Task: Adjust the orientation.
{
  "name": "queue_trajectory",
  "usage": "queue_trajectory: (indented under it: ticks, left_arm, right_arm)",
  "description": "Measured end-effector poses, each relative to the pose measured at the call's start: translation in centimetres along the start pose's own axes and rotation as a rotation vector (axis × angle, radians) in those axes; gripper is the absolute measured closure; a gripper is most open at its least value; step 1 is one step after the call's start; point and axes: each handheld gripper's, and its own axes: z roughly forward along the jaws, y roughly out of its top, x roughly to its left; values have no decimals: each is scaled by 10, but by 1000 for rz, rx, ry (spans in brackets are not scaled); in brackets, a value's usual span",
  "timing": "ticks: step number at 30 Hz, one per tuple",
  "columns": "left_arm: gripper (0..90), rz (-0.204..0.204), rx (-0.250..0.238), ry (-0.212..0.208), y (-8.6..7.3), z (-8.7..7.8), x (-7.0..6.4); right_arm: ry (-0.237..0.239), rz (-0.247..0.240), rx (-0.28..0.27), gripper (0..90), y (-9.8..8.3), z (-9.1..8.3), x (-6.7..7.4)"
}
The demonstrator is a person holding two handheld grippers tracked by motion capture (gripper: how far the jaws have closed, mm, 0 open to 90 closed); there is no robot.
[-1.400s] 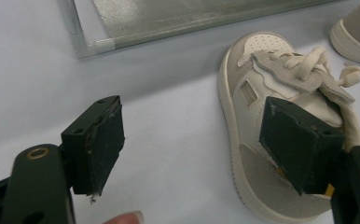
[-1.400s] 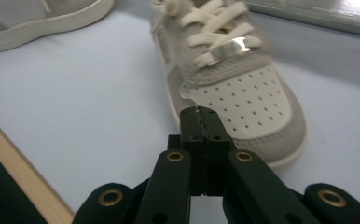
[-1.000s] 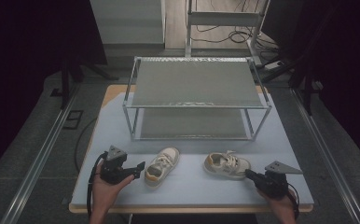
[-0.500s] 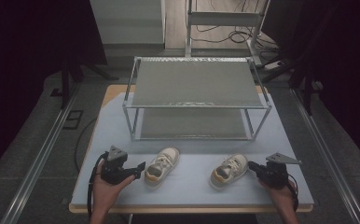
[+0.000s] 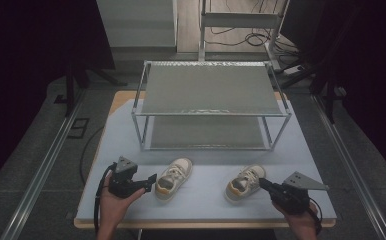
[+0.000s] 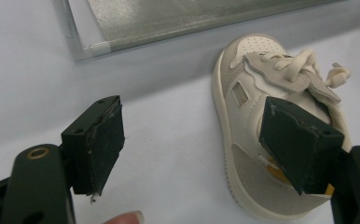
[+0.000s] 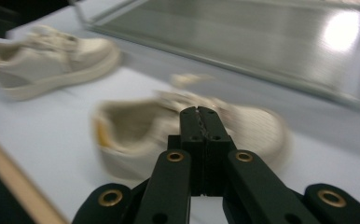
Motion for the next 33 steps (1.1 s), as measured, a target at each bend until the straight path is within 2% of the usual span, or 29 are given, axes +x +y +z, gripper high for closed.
queue_trajectory:
  ticks: [3,7,10,14,18,24,26,33]
  left_arm:
    - [218,-1,1,0,0,0,0]
    - [218,-1,1,0,0,0,1]
    - [218,-1,0,-2,0,0,1]
    - [218,-1,6,0,-1,2,0]
    - [218,3,8,-1,-1,2,-1]
    - [218,1,7,-1,-1,2,0]
    - [218,0,6,1,-1,1,1]
    - [218,-6,4,3,-2,0,2]
  right_arm:
    - [59,-19,-4,895,7,9,17]
    - [109,-71,29,895,11,31,42]
    - [129,-91,54,894,10,47,54]
    - [125,-112,74,894,7,60,64]
    - [124,-106,90,894,1,68,63]
    - [115,-121,96,895,0,65,63]
    - [124,-112,96,896,-3,59,61]
    - [110,-110,102,896,-11,43,51]
